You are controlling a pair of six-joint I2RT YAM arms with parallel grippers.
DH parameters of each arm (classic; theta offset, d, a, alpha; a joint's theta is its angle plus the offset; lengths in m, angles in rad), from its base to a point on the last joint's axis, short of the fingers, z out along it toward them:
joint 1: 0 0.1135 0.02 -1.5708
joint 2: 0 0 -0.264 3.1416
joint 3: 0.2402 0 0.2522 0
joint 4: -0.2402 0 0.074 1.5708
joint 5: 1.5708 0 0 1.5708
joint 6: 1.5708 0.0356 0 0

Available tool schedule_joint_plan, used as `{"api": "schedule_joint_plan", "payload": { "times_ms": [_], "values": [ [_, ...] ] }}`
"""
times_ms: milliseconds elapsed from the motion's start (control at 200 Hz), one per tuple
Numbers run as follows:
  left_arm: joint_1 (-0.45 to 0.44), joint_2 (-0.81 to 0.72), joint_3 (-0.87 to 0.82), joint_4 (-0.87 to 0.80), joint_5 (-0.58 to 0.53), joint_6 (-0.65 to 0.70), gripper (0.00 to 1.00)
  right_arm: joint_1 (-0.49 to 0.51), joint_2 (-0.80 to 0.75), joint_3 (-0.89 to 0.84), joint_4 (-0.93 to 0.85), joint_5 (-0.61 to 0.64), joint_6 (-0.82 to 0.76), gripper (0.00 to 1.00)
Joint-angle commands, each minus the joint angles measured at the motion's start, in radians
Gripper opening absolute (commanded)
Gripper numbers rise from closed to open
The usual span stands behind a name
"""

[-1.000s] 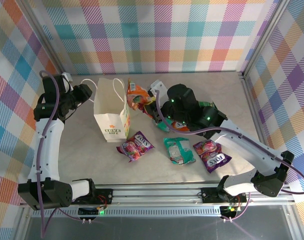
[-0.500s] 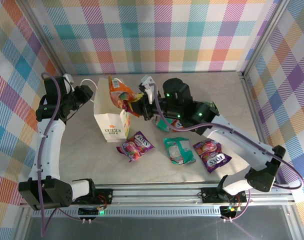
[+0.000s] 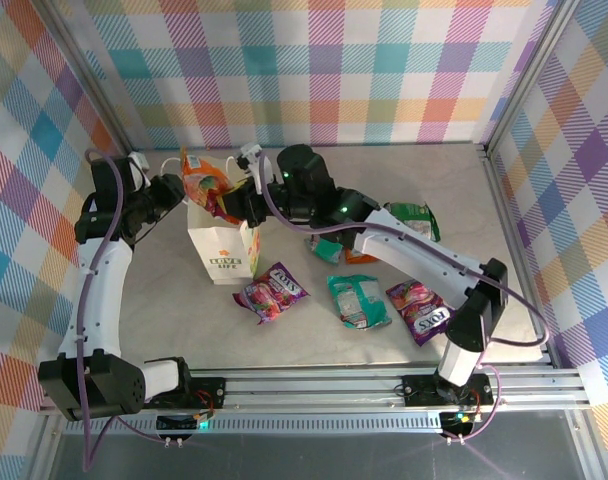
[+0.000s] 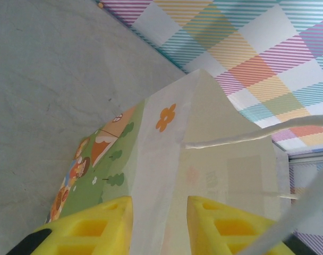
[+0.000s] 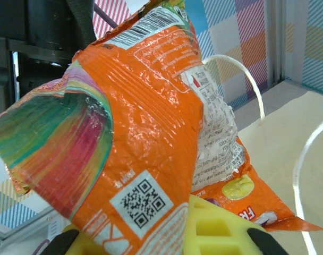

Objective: Place the snacks into the paper bag

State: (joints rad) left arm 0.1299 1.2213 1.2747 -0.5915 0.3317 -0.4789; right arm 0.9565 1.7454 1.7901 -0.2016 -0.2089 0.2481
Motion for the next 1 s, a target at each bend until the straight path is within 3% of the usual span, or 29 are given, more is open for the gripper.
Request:
{"api": "schedule_joint_plan", "payload": {
  "times_ms": [0, 215, 470, 780, 995],
  "values": [
    [0.014, -0.029, -0.02, 0.022, 0.003, 0.005, 0.32, -0.003, 0.016, 0.058, 0.104, -0.021, 0.066, 0.12],
    [0.016, -0.025, -0.032, 0.03, 0.011, 0.005, 0.31, -0.004, 0.082, 0.079, 0.162, -0.006, 0.145, 0.12],
    [0.018, -0.019, -0.035, 0.035, 0.027, 0.013, 0.3, -0.004, 0.15, 0.14, 0.104, 0.072, 0.182, 0.13],
    [0.022, -0.016, -0.035, 0.032, 0.021, 0.016, 0.27, -0.004, 0.145, 0.135, 0.076, 0.162, 0.172, 0.13],
    [0.028, -0.017, -0.043, 0.033, 0.017, 0.017, 0.26, -0.004, 0.094, 0.119, 0.088, 0.133, 0.201, 0.13]
  ]
}}
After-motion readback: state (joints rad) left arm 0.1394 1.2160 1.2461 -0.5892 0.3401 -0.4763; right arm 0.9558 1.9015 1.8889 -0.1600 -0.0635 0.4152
